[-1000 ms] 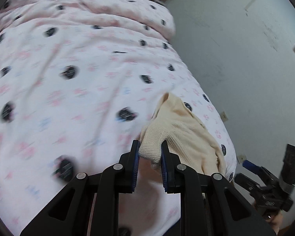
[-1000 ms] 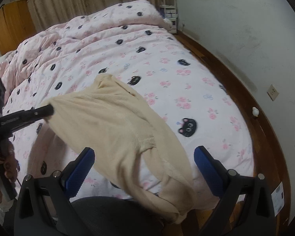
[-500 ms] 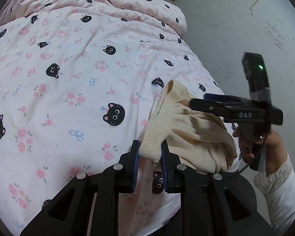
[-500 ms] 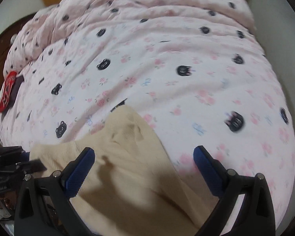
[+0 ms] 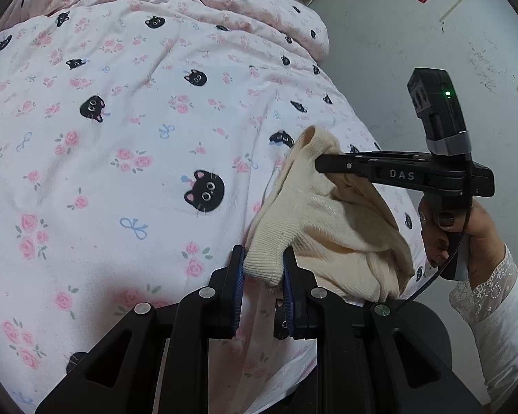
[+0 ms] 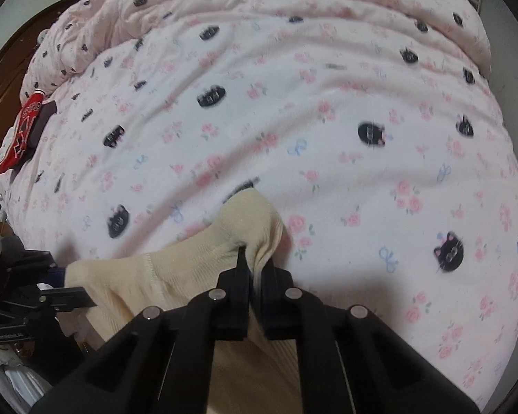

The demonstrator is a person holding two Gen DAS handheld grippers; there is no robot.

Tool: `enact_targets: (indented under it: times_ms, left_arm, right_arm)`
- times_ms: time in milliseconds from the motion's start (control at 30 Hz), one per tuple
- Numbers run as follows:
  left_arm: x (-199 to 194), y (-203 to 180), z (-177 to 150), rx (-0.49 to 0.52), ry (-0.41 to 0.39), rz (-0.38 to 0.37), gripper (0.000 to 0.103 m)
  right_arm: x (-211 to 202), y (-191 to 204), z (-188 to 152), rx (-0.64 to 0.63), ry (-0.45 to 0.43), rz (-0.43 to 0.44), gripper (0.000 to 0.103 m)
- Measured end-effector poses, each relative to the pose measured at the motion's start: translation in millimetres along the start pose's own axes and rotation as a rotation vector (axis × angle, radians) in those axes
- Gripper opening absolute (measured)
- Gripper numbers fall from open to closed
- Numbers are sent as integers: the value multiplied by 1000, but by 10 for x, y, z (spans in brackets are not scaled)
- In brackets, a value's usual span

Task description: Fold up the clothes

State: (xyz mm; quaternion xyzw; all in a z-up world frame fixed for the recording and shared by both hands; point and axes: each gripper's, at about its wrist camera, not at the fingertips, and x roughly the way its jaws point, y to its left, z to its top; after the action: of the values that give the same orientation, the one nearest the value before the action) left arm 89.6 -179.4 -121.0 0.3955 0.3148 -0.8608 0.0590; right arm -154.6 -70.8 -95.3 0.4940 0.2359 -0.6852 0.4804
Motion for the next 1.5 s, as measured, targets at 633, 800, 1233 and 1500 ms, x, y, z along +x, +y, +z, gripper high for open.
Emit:
enact_targets:
  times_ms: [633,800,1233,1500]
  left_arm:
    - [-1392,1166,-53,-154,-251,220,17]
    - [-1790,1739,-186,-238,-300,309,17]
    - [-2099,2422,-439,-353,-286,475,18]
    - [-2065,2558,-494,-359,-234,566,22]
  right_arm:
    - [168,1896,1380,-281,-120,42,5]
    - [534,2763,1707,-383,-105,86,5]
    - [1601,4103,2010,-455,14,95,5]
    - [1948,4128,1964,-434,64,49,7]
